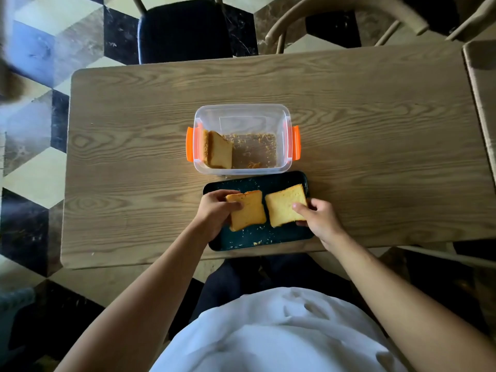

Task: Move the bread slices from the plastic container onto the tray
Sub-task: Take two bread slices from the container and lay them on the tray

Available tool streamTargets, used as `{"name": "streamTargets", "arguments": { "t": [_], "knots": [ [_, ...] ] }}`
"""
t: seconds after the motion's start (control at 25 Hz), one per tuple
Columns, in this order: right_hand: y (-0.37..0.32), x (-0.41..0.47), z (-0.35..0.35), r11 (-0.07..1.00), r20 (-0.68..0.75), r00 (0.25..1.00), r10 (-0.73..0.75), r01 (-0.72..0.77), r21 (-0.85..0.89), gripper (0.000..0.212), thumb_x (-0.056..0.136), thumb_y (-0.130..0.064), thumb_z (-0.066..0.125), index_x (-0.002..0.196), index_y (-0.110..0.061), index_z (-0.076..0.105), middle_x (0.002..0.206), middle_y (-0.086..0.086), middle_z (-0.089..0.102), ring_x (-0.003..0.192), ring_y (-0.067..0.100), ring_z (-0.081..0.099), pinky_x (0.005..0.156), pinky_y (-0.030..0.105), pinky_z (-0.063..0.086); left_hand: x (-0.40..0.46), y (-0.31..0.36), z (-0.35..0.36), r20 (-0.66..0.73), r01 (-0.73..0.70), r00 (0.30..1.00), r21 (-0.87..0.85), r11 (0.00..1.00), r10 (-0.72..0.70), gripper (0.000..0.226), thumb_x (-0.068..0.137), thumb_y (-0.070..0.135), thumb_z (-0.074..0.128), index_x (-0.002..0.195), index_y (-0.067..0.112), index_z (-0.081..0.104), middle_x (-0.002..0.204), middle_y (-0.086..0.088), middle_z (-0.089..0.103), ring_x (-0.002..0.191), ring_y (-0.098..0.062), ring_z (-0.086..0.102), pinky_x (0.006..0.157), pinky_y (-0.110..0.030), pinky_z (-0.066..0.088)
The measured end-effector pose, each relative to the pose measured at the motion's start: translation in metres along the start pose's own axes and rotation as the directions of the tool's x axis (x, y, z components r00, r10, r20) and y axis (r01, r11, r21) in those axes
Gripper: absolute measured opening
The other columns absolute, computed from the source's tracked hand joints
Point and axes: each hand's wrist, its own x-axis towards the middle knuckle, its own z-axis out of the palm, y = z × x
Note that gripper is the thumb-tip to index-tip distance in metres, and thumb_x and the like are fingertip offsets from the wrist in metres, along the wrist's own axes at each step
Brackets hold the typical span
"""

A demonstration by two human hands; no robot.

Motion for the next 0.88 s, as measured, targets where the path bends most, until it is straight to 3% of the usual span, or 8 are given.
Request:
{"name": "streamTargets", "arguments": {
  "t": [0.2, 0.32, 0.36, 0.44, 0.52, 0.6, 0.72, 0.88],
  "knots": [
    [-0.008, 0.025, 0.012, 0.999, -0.108, 0.994, 0.009, -0.006, 0.033, 0.013, 0.092, -0.018, 0.069, 0.099, -0.008, 0.069, 0.093, 0.005, 0.069, 0.081, 0.017, 0.065, 0.058, 0.024, 0.057, 0.018, 0.006, 0.010, -0.133, -0.090, 0.985, 0.145, 0.985, 0.109, 0.041, 0.067, -0.004, 0.078, 0.103, 0.014, 0.075, 0.100, -0.013, 0.072, 0.086, -0.027, 0.067, 0.071, -0.035, 0.059],
    [-0.010, 0.030, 0.013, 0.995, -0.119, 0.992, -0.034, 0.022, -0.100, 0.008, 0.093, -0.022, 0.066, 0.092, -0.014, 0.064, 0.089, 0.001, 0.066, 0.083, 0.021, 0.063, 0.072, 0.040, 0.057, 0.020, 0.004, 0.010, -0.181, -0.121, 0.964, 0.360, 0.925, 0.196, 0.051, 0.066, 0.004, 0.077, 0.115, 0.017, 0.068, 0.109, -0.010, 0.068, 0.095, -0.026, 0.067, 0.080, -0.037, 0.059],
    [-0.011, 0.029, 0.013, 0.985, -0.103, 0.993, -0.060, 0.042, -0.170, 0.013, 0.094, -0.024, 0.065, 0.098, -0.013, 0.064, 0.093, 0.001, 0.066, 0.088, 0.023, 0.062, 0.074, 0.040, 0.055, 0.017, 0.002, 0.011, -0.174, -0.138, 0.956, 0.448, 0.884, 0.238, 0.055, 0.067, 0.007, 0.076, 0.119, 0.018, 0.064, 0.112, -0.009, 0.066, 0.098, -0.025, 0.064, 0.082, -0.036, 0.057],
    [-0.015, 0.025, 0.009, 0.929, -0.063, 0.995, -0.083, 0.055, -0.367, 0.045, 0.095, -0.034, 0.062, 0.129, -0.005, 0.055, 0.111, 0.005, 0.064, 0.105, 0.026, 0.060, 0.083, 0.035, 0.048, 0.011, -0.002, 0.015, -0.132, -0.182, 0.938, 0.603, 0.777, 0.322, 0.064, 0.069, 0.011, 0.070, 0.130, 0.017, 0.055, 0.120, -0.010, 0.058, 0.109, -0.026, 0.056, 0.092, -0.034, 0.048],
    [-0.021, 0.021, 0.004, 0.813, -0.045, 0.996, -0.082, 0.041, -0.581, 0.066, 0.096, -0.047, 0.057, 0.144, -0.004, 0.041, 0.133, 0.013, 0.060, 0.119, 0.031, 0.058, 0.092, 0.037, 0.046, 0.006, -0.006, 0.019, -0.055, -0.221, 0.921, 0.741, 0.634, 0.387, 0.072, 0.074, 0.015, 0.068, 0.141, 0.013, 0.043, 0.129, -0.016, 0.049, 0.122, -0.032, 0.045, 0.102, -0.038, 0.040],
    [-0.027, 0.017, -0.001, 0.688, -0.009, 0.996, -0.085, 0.052, -0.724, 0.072, 0.095, -0.052, 0.054, 0.148, -0.006, 0.036, 0.135, 0.019, 0.058, 0.119, 0.035, 0.058, 0.089, 0.038, 0.047, 0.002, -0.009, 0.021, 0.003, -0.220, 0.907, 0.856, 0.468, 0.420, 0.077, 0.078, 0.026, 0.067, 0.146, 0.010, 0.035, 0.132, -0.019, 0.045, 0.124, -0.036, 0.041, 0.103, -0.045, 0.040],
    [-0.040, 0.011, -0.003, 0.598, -0.015, 0.998, -0.060, 0.024, -0.801, 0.077, 0.095, -0.052, 0.054, 0.152, -0.008, 0.029, 0.136, 0.023, 0.054, 0.119, 0.038, 0.058, 0.083, 0.034, 0.044, -0.007, -0.014, 0.023, 0.082, -0.214, 0.854, 0.955, 0.203, 0.514, 0.070, 0.080, 0.041, 0.065, 0.139, 0.010, 0.042, 0.132, -0.018, 0.047, 0.121, -0.037, 0.043, 0.097, -0.048, 0.044],
    [-0.047, 0.003, 0.010, 0.506, 0.009, 0.991, -0.131, 0.075, -0.859, 0.064, 0.093, -0.041, 0.062, 0.143, -0.007, 0.041, 0.133, 0.023, 0.052, 0.120, 0.039, 0.054, 0.094, 0.039, 0.046, -0.014, -0.029, 0.029, 0.308, -0.346, 0.773, 0.937, -0.038, 0.555, 0.055, 0.083, 0.038, 0.063, 0.130, 0.011, 0.052, 0.137, -0.019, 0.050, 0.128, -0.038, 0.043, 0.105, -0.048, 0.039]
  ]
}}
